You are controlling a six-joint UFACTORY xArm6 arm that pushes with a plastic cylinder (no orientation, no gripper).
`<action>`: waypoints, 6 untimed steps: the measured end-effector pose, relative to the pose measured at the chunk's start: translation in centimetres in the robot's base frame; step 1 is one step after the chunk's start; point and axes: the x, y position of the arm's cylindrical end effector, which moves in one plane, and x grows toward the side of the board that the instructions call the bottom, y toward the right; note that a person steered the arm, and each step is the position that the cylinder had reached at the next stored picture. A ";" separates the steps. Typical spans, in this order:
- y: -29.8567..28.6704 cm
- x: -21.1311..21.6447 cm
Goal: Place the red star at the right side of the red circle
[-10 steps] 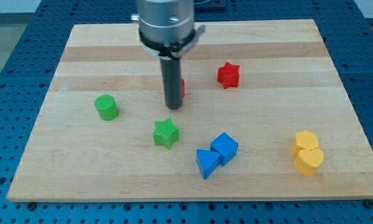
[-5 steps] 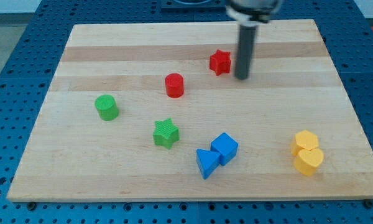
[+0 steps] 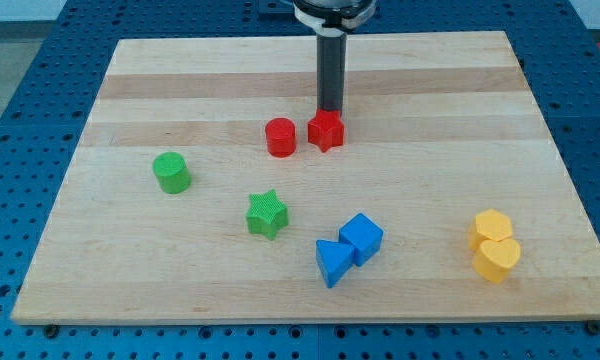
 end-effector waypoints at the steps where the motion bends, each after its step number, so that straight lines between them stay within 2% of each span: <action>1: 5.8 1.8; 3: 0.3 4.9; 4: 0.8 4.9; 5: 5.2 6.1; 6: 5.5 6.1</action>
